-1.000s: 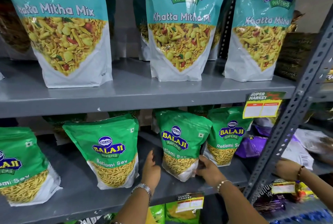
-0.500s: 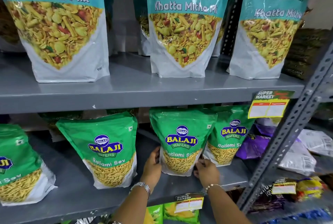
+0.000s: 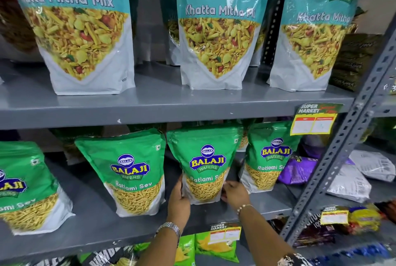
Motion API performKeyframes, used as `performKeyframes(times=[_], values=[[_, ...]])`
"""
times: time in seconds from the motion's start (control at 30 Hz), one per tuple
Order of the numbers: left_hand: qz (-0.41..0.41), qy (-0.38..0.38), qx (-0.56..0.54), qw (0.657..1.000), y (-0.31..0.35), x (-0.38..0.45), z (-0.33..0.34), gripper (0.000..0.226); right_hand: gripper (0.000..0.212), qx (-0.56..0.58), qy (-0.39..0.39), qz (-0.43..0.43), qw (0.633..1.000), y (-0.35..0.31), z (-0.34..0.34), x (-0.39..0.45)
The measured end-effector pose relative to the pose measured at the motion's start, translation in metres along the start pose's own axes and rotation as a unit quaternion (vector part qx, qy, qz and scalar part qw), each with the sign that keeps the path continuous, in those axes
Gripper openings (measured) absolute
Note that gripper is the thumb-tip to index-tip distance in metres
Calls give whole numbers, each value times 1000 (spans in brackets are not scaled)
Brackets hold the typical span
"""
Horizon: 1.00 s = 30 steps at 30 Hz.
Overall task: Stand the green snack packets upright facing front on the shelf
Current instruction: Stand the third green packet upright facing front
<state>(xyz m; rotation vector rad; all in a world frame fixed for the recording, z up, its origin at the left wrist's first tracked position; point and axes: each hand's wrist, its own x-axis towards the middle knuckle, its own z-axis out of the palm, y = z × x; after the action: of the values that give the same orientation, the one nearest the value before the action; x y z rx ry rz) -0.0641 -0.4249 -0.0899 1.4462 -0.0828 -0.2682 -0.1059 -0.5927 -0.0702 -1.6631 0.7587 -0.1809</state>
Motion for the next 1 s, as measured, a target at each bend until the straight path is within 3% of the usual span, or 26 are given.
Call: performKeyframes(times=[0.5, 0.77, 1.0], values=[[-21, -11, 65, 998, 18, -3, 4, 66, 27, -16, 30, -15, 999, 7, 5, 0], [-30, -15, 72, 997, 17, -4, 5, 56, 43, -34, 43, -10, 998, 3, 0, 1], [-31, -15, 62, 997, 20, -4, 8, 54, 41, -20, 25, 12, 999, -3, -4, -2]])
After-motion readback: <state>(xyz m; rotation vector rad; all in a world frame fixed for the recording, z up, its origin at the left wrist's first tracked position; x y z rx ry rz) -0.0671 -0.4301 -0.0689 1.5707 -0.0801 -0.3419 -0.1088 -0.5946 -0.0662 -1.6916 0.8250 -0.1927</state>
